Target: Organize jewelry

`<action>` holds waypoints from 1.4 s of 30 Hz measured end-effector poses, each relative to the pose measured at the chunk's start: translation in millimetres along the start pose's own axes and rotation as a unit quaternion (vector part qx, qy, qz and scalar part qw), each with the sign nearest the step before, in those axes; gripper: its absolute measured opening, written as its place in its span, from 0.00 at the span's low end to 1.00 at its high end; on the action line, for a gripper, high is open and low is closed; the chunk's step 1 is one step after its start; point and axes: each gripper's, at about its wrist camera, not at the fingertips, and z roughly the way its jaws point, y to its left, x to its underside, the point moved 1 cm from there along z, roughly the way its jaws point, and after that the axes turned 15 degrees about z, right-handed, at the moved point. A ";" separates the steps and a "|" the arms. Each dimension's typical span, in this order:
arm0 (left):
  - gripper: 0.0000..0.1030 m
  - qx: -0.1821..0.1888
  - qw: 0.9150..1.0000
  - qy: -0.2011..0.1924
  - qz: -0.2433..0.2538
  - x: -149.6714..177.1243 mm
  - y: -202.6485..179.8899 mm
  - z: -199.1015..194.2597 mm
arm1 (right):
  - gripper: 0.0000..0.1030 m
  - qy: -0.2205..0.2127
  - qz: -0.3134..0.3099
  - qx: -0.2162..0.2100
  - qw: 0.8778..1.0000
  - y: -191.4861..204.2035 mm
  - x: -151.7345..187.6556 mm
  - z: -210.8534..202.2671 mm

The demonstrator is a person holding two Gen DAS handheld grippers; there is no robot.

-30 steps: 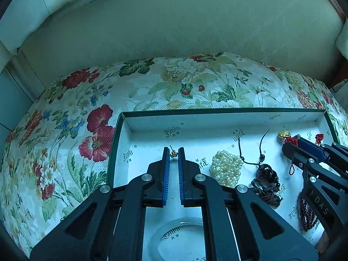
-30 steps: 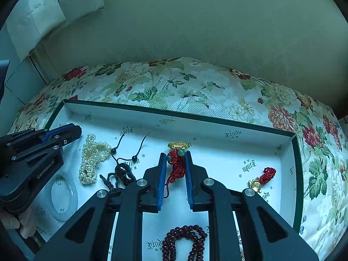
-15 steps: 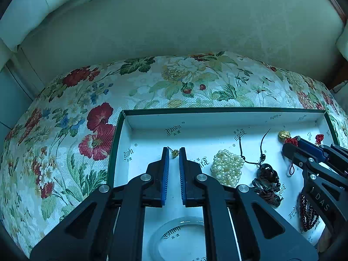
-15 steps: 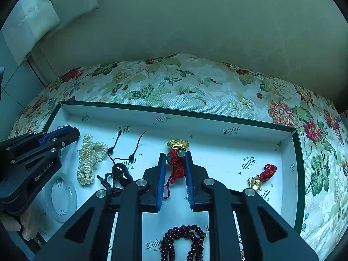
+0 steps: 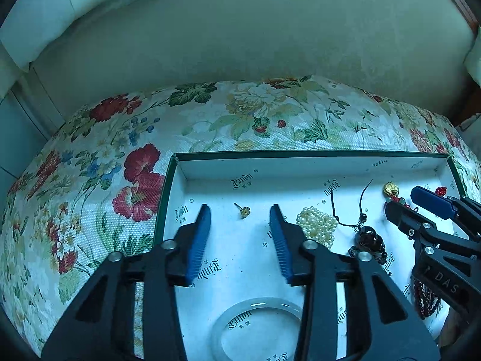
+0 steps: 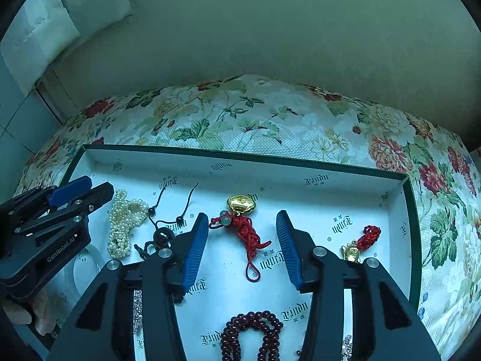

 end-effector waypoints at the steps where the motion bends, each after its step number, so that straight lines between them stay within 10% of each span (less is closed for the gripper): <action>1: 0.42 -0.001 1.000 -0.001 0.000 0.2 0.3 -0.6 | 0.46 -0.002 -0.001 0.001 1.000 -0.1 0.4 -0.7; 20: 0.83 -0.005 0.999 -0.044 0.005 2.1 -4.5 -27.6 | 0.68 -0.039 0.026 0.003 0.999 -20.2 10.1 -26.0; 42: 0.91 -0.011 0.998 -0.053 -0.009 45.2 -25.1 -77.2 | 0.78 -0.076 0.040 0.024 0.996 -32.9 50.3 -74.1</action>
